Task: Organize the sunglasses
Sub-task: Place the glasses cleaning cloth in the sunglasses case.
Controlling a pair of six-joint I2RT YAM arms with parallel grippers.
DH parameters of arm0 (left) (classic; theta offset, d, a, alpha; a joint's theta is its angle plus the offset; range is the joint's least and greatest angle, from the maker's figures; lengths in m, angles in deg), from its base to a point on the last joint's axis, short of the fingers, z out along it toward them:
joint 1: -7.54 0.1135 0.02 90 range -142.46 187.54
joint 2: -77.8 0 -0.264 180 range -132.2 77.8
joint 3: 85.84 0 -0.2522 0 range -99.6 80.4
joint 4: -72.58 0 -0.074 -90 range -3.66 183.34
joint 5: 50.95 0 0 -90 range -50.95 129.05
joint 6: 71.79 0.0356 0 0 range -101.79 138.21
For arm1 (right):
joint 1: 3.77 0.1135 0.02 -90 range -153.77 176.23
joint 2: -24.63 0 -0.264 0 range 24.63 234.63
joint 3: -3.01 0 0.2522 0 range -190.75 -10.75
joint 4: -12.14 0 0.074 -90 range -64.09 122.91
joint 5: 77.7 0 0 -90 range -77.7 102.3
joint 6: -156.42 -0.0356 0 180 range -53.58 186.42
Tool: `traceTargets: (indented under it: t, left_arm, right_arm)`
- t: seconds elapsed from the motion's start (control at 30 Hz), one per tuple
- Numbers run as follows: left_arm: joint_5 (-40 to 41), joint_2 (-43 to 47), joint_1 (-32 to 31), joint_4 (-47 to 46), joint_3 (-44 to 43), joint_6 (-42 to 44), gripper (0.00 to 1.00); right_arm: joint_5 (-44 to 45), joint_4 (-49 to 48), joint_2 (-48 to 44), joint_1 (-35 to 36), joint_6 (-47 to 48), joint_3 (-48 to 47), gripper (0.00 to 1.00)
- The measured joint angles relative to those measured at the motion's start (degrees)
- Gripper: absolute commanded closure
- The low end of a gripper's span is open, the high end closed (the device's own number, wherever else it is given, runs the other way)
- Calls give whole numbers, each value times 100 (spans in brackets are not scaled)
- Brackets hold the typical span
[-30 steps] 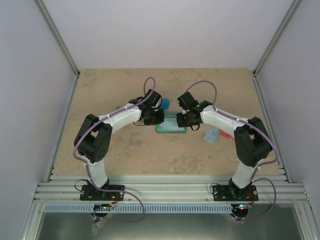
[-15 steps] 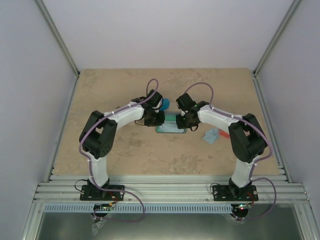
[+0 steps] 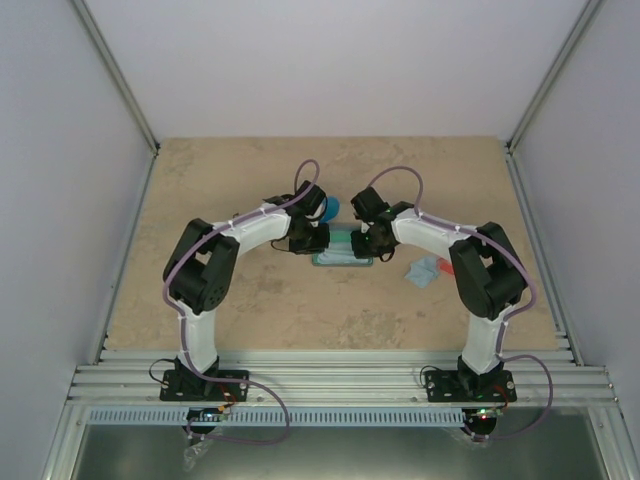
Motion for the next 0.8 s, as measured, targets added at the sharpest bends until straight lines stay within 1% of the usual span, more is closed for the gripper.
traceTargets:
  t: [0.07, 0.2, 0.3, 0.33, 0.37, 0.57, 0.8]
  left_arm:
    - [17, -26, 0, 4, 0, 4, 92]
    - [105, -31, 26, 92, -24, 20, 82]
    - [197, -26, 48, 160, -68, 24, 73]
    - [223, -17, 50, 170, -70, 37, 72]
    - [238, -4, 52, 190, -70, 33, 72]
    - [208, 146, 52, 179, -57, 31, 81]
    - [-223, 273, 52, -264, 83, 48, 83]
  right_arm:
    - [4, 2, 4, 0, 4, 0, 91]
    - [22, 11, 2, -20, 22, 0, 81]
    - [81, 37, -48, -26, 11, 0, 78]
    - [101, 48, -87, -26, 9, 0, 78]
    - [114, 59, -138, -26, 11, 0, 78]
    - [-22, 11, -439, -26, 44, 2, 79]
    - [-562, -345, -407, -24, 107, 2, 81]
